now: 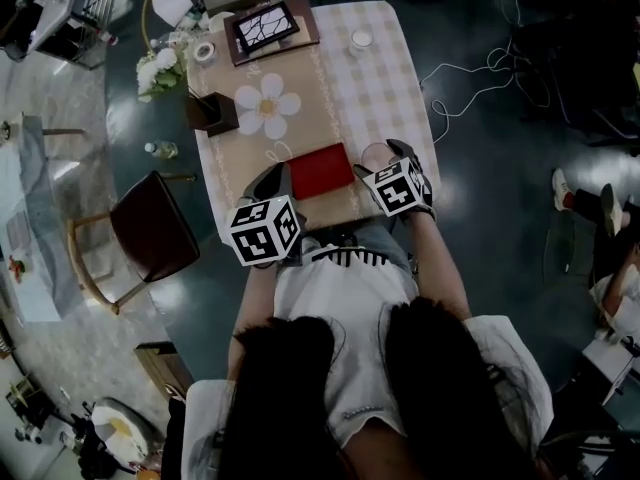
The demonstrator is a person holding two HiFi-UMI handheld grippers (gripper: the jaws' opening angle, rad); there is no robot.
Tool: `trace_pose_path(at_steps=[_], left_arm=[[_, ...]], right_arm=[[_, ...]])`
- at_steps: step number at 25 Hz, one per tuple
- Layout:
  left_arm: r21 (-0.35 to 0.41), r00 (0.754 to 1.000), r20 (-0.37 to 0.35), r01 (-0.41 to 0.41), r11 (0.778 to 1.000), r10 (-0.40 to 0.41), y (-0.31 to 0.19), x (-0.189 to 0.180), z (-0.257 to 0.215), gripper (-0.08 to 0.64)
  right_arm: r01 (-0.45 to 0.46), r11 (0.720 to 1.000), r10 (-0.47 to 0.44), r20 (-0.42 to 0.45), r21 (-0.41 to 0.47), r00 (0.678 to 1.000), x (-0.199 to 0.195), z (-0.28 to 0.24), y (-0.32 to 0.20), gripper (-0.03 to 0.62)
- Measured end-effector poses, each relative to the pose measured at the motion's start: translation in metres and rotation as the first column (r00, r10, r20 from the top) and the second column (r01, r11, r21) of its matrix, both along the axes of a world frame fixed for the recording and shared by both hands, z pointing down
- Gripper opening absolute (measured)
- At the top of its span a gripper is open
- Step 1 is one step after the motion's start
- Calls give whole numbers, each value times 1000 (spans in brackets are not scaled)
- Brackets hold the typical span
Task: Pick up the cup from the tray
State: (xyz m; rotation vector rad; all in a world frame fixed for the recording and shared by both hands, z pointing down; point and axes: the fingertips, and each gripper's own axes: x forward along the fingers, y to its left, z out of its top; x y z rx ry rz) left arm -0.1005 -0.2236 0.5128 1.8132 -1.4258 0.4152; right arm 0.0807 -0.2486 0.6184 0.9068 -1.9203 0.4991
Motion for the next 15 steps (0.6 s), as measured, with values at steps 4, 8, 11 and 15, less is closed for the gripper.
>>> trace_pose_path(at_steps=[4,8,11,15], left_arm=[[-8,1000,-4,3,1000,-3,-1,4,3,8],[-7,1000,-5,7,1000,-7,-2,4,3,8],[-14,1000,-10,9,1000,-10,1,5,5,8],[-41,999,-28,29,999,-30,7,1,11,8]], right_arm=[[-16,1000,16,-8,-20,1000,10,10,3,400],[-9,1000,9,1,-16,1000,11,13,5,400],[-19,1000,19,10,-18,1000,15,15,8,400],[-67,997,68,44,-39,997,19,13,10,400]])
